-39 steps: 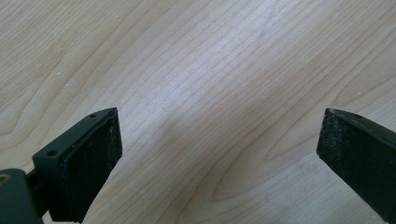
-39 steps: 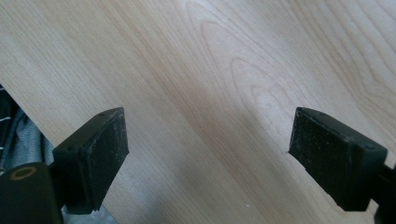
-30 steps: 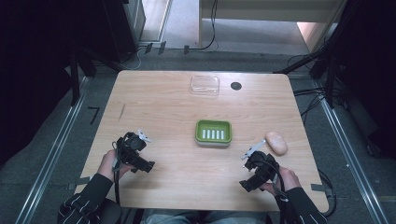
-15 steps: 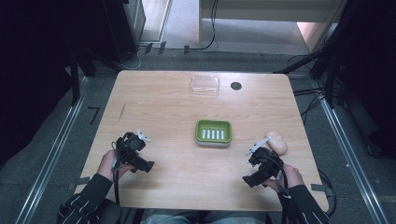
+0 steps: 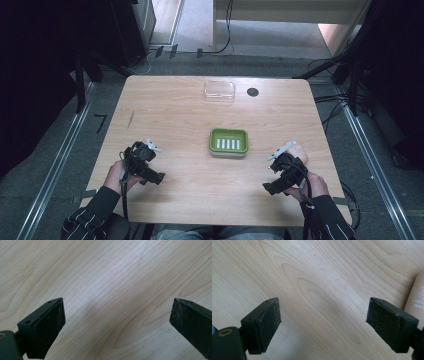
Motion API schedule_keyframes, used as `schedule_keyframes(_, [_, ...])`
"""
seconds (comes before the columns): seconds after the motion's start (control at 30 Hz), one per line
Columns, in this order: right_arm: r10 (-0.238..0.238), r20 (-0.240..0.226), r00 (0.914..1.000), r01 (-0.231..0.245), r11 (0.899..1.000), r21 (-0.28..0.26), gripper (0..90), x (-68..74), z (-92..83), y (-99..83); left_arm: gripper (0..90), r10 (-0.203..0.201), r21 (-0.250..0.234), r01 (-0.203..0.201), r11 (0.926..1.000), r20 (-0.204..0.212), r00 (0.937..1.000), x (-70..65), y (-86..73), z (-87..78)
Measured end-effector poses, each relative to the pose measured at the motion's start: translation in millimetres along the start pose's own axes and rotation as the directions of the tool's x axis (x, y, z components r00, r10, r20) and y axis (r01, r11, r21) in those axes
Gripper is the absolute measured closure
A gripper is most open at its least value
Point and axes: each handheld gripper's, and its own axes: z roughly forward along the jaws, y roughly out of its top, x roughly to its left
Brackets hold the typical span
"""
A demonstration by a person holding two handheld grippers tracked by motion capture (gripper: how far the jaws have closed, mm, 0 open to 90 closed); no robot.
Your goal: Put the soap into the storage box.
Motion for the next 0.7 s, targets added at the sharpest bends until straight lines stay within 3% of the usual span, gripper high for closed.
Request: schedule_keyframes(0.7, [0.074,0.056,0.9957,-0.072,0.997,-0.023,12.7,-32.1,-8.5,2.1,0.5,0.000,-0.001,0.000,1.0000,-0.002,1.0000,-0.3,0.3,0.4])
